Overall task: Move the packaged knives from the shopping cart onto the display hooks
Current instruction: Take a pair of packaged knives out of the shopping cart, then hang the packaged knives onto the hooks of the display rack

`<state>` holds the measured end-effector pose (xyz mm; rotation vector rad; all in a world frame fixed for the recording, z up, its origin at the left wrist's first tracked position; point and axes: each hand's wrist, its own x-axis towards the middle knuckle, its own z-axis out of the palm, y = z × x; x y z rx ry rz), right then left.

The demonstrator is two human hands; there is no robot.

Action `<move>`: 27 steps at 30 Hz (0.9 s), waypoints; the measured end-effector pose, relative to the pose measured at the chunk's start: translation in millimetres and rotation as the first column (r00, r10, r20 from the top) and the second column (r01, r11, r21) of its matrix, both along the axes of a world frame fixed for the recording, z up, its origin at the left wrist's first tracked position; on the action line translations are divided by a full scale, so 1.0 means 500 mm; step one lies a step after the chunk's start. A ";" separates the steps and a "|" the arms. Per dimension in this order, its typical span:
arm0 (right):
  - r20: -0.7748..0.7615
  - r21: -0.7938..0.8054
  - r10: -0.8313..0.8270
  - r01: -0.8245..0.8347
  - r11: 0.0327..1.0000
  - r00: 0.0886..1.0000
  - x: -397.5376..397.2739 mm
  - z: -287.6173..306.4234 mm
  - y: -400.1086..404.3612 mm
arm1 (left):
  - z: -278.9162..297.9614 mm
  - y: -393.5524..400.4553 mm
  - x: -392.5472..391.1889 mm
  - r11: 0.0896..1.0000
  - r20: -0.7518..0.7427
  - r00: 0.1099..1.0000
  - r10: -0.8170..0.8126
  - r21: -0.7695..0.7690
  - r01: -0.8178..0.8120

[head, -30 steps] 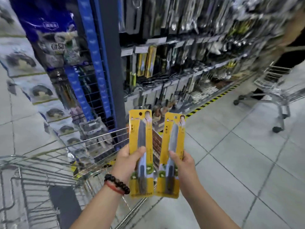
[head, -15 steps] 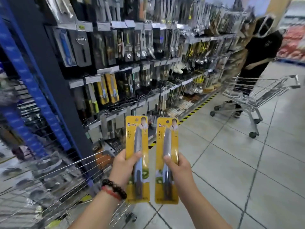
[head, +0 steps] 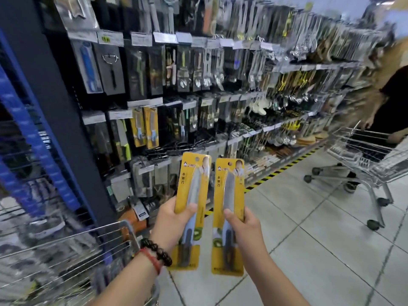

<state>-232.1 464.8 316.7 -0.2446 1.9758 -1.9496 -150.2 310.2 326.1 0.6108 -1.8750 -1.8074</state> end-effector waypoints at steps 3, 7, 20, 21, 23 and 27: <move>-0.017 0.015 0.031 -0.031 0.999 0.999 -0.104 -0.006 -0.036 | -0.015 -0.030 -0.094 0.999 -0.016 1.000 0.017 0.040 -0.016; -0.019 0.054 0.082 -0.081 0.995 0.996 -0.242 0.005 -0.079 | -0.027 -0.074 -0.222 0.995 0.013 0.998 0.059 0.082 -0.060; -0.043 0.079 0.267 -0.263 0.962 0.963 -0.641 -0.022 -0.261 | -0.042 -0.194 -0.552 0.952 0.074 0.958 0.277 0.113 -0.284; -0.044 0.082 0.304 -0.299 0.951 0.952 -0.668 -0.024 -0.281 | -0.038 -0.204 -0.570 0.945 0.073 0.950 0.303 0.108 -0.310; -0.036 0.081 0.379 -0.376 0.923 0.925 -0.719 -0.025 -0.322 | -0.035 -0.224 -0.599 0.914 0.093 0.918 0.386 0.093 -0.394; -0.033 0.079 0.507 -0.504 0.860 0.861 -0.805 -0.022 -0.407 | -0.029 -0.267 -0.633 0.845 0.120 0.846 0.519 0.073 -0.529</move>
